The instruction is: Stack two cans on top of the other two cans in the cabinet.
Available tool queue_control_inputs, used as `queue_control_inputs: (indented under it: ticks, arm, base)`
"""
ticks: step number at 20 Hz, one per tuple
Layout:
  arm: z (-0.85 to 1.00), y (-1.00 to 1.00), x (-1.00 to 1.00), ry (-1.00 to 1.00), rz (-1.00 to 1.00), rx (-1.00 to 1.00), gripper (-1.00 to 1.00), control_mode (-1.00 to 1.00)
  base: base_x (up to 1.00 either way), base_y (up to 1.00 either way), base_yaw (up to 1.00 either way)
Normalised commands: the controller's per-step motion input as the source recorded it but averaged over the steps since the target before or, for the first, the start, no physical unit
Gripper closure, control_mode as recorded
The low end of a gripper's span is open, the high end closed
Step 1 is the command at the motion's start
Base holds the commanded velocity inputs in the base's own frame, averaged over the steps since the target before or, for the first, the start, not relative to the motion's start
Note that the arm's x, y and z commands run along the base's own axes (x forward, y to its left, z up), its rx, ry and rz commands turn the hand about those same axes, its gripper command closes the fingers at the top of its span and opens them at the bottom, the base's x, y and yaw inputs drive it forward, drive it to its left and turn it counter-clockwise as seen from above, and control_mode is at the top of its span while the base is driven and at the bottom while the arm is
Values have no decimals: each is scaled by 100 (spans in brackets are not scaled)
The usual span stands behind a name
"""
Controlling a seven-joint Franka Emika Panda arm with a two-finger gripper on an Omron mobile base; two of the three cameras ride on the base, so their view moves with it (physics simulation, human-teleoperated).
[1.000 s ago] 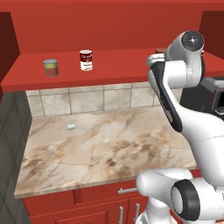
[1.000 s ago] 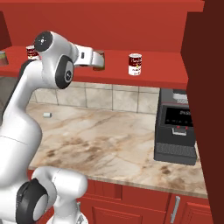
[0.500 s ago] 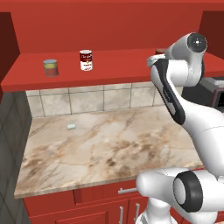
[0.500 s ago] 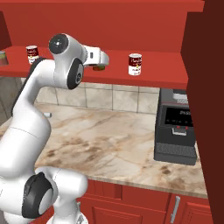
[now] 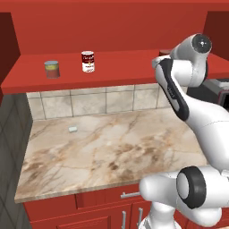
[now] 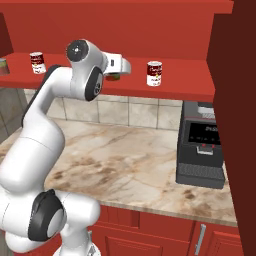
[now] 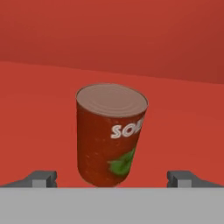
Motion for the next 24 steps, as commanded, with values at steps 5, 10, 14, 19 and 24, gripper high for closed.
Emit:
queue_control_inputs:
  ticks: [5, 10, 14, 19, 24]
  arm:
    - [-3, -6, 21, 4, -1, 0, -100, -100]
    - [-10, 0, 18, 2, 0, 7, -100, -100]
    - [-9, 0, 15, 1, 0, 5, -100, -100]
    - [-2, -5, 16, 0, 0, 1, -100, -100]
    - [0, 0, 21, 0, 0, 0, -100, -100]
  base:
    - [0, 0, 0]
    - [0, 0, 0]
    - [0, 0, 0]
    - [0, 0, 0]
    - [0, 0, 0]
